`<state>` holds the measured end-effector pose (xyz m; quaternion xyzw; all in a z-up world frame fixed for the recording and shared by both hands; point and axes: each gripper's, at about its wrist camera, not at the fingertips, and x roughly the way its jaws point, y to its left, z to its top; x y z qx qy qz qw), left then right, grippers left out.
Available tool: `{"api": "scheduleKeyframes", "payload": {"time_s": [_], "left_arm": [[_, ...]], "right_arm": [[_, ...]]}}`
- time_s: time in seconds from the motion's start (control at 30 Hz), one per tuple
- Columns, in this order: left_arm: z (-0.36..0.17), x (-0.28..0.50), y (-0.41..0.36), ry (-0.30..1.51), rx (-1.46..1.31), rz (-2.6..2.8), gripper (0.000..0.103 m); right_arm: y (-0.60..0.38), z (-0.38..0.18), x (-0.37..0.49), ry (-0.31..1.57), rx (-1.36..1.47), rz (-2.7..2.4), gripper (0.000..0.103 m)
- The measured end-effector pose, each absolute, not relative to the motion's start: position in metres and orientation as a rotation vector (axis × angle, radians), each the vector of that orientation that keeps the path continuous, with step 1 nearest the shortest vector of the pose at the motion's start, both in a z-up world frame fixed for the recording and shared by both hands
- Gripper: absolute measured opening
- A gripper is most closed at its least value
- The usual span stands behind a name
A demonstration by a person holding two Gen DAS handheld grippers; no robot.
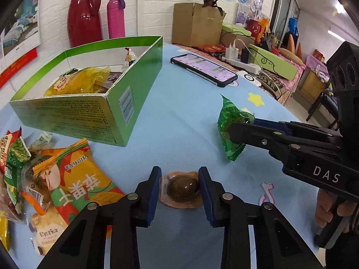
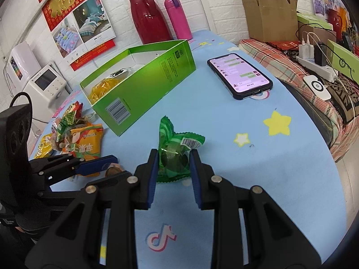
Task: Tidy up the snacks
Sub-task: 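Grasp the green-wrapped candy with the right gripper while the left gripper grasps the round brown cake, then release the green candy into the box while the left gripper releases the brown cake there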
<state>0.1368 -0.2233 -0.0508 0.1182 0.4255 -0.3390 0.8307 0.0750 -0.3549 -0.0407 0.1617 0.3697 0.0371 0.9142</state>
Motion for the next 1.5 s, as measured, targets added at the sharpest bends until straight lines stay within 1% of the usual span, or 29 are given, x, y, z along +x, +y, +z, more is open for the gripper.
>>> {"api": "scheduleKeyframes", "payload": {"time_s": [0.17,0.37,0.5,0.6,0.77,1.03,1.07,1.1,1.13,1.17,1.2,1.23,1.3,1.5], "left_arm": [[-0.041,0.135,-0.207,0.913,0.187,-0.730,0.032],[0.019,0.147,-0.174,0.804,0.083,-0.716,0.032],[0.059,0.174,-0.160,0.731,0.025,-0.669,0.032],[0.077,0.200,-0.155,0.706,-0.011,-0.627,0.032],[0.080,0.242,-0.156,0.714,-0.028,-0.571,0.033],[0.054,0.286,-0.166,0.780,-0.016,-0.545,0.034],[0.050,0.290,-0.167,0.783,-0.012,-0.542,0.035],[0.047,0.294,-0.167,0.786,-0.008,-0.527,0.038],[0.043,0.298,-0.166,0.793,-0.007,-0.505,0.058],[0.040,0.300,-0.164,0.799,-0.016,-0.480,0.086],[0.038,0.302,-0.159,0.796,-0.035,-0.443,0.093],[0.036,0.300,-0.153,0.775,-0.057,-0.421,0.094],[0.034,0.299,-0.143,0.761,-0.083,-0.416,0.094],[0.037,0.286,-0.126,0.773,-0.072,-0.380,0.094]], "right_arm": [[-0.350,-0.030,0.071,0.743,0.325,0.092,0.030],[-0.335,0.000,0.083,0.692,0.308,0.154,0.030],[-0.323,0.022,0.103,0.637,0.295,0.201,0.030],[-0.316,0.033,0.123,0.609,0.288,0.215,0.030],[-0.311,0.031,0.160,0.606,0.291,0.223,0.030],[-0.312,0.009,0.207,0.637,0.314,0.231,0.030],[-0.311,0.007,0.211,0.634,0.308,0.233,0.031],[-0.310,0.005,0.215,0.629,0.297,0.233,0.036],[-0.309,0.003,0.218,0.626,0.285,0.237,0.045],[-0.308,0.001,0.219,0.624,0.277,0.231,0.069],[-0.309,0.001,0.217,0.606,0.275,0.230,0.077],[-0.308,0.002,0.213,0.584,0.268,0.235,0.078],[-0.307,0.004,0.210,0.578,0.234,0.214,0.085],[-0.309,0.012,0.200,0.585,0.273,0.217,0.089]]}}
